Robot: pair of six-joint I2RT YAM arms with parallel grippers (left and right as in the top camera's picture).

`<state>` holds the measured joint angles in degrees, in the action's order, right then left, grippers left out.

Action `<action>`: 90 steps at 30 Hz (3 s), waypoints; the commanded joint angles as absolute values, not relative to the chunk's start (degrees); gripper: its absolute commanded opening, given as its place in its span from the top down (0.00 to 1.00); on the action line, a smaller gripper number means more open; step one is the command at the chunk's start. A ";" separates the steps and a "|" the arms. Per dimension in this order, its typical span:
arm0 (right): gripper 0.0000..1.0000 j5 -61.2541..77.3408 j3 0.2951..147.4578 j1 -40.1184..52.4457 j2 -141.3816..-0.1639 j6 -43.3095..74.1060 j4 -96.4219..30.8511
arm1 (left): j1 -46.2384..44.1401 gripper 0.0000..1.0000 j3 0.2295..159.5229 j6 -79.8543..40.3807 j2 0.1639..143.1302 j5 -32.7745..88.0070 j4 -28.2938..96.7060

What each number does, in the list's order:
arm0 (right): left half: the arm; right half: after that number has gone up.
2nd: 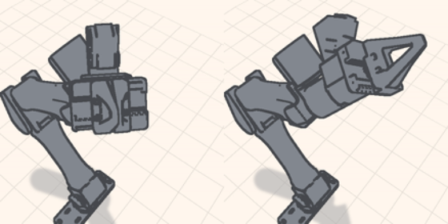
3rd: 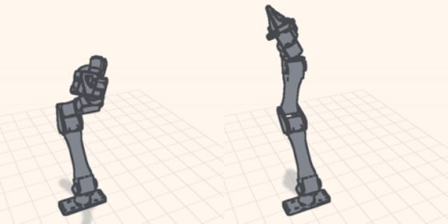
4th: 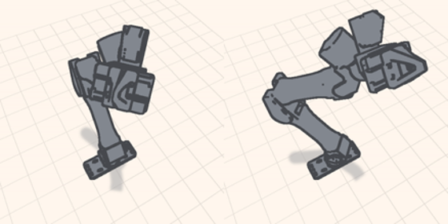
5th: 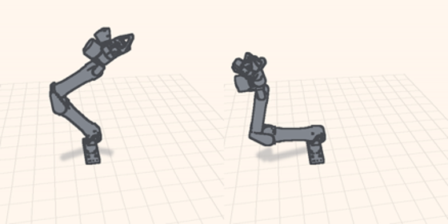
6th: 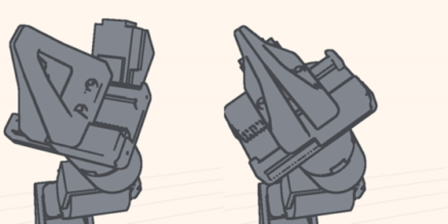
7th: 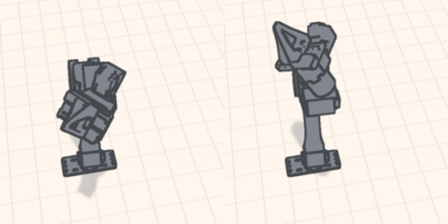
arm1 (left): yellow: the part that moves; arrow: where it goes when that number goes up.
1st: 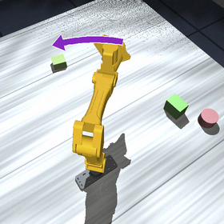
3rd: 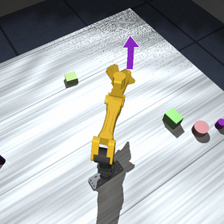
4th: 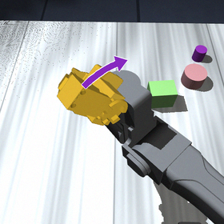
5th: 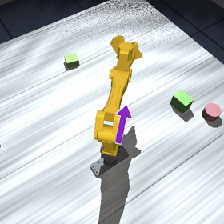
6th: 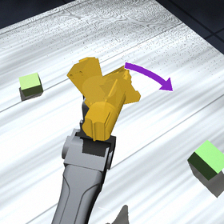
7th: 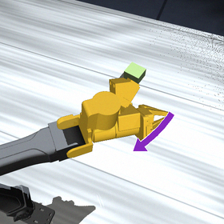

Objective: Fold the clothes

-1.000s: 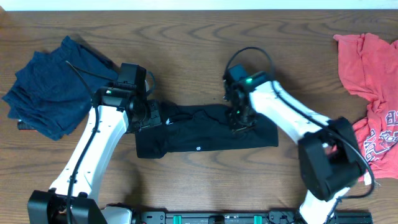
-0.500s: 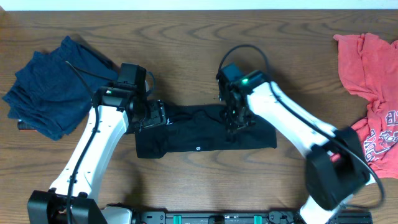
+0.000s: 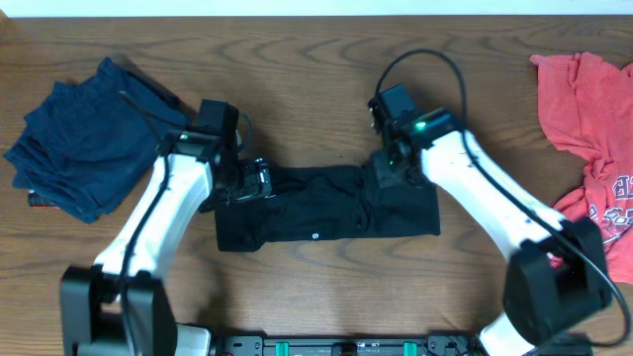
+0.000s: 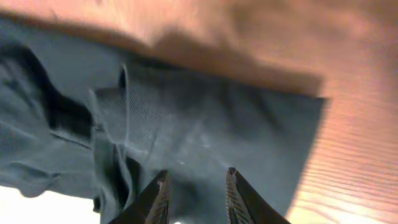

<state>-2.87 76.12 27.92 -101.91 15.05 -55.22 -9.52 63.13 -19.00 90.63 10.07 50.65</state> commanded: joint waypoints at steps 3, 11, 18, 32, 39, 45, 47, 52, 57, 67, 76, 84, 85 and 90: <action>0.71 -0.97 72.93 31.35 -107.79 15.22 -52.69 | -9.28 0.04 63.99 -17.65 98.13 9.98 49.74; 0.72 -1.02 72.40 32.53 -111.68 15.20 -51.72 | -9.28 0.05 63.99 -12.62 108.22 24.95 46.81; 0.71 -1.02 72.44 32.53 -111.63 15.22 -51.37 | -8.99 0.71 64.12 -11.99 110.34 23.14 47.05; 0.62 -1.26 82.30 25.98 -100.99 12.91 -59.22 | -2.50 0.94 71.33 -12.03 99.18 1.34 57.30; 0.55 -1.28 82.37 19.33 -97.32 9.52 -63.55 | -3.49 0.94 79.99 -12.73 98.35 -0.69 64.90; 0.57 -1.28 82.11 14.70 -97.38 8.45 -65.36 | -12.64 0.94 85.10 -16.01 98.37 -0.71 66.98; 0.57 -1.28 82.11 13.74 -97.38 8.45 -65.54 | -16.64 0.94 85.10 -18.31 98.76 -0.71 66.37; 0.57 -1.26 82.11 12.73 -97.38 8.01 -65.84 | -27.18 0.92 85.10 -22.37 100.95 -0.71 64.58; 0.58 -1.28 82.11 12.71 -97.38 7.99 -66.04 | -35.16 0.77 85.08 -27.64 104.44 -0.67 62.92; 0.56 -0.78 82.11 12.75 -97.38 7.16 -66.24 | -41.39 0.25 90.67 -24.01 102.87 1.02 63.29; 0.56 29.82 82.11 15.00 -97.38 -7.99 -63.09 | -25.21 0.22 95.13 -25.65 88.60 -9.78 71.61; 0.45 26.87 81.89 26.48 -99.18 -3.31 -48.64 | -5.23 0.19 93.19 -25.30 89.91 2.20 70.37; 0.45 25.41 81.89 28.18 -99.79 -2.55 -46.74 | -3.42 0.19 92.84 -24.93 90.63 4.10 70.15; 0.39 13.30 81.89 34.81 -103.72 3.95 -39.27 | 0.82 0.19 92.68 -21.08 93.30 6.92 70.26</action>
<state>20.97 81.91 32.16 -101.01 -0.67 -40.49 -0.27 93.08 -24.05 92.58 3.16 70.11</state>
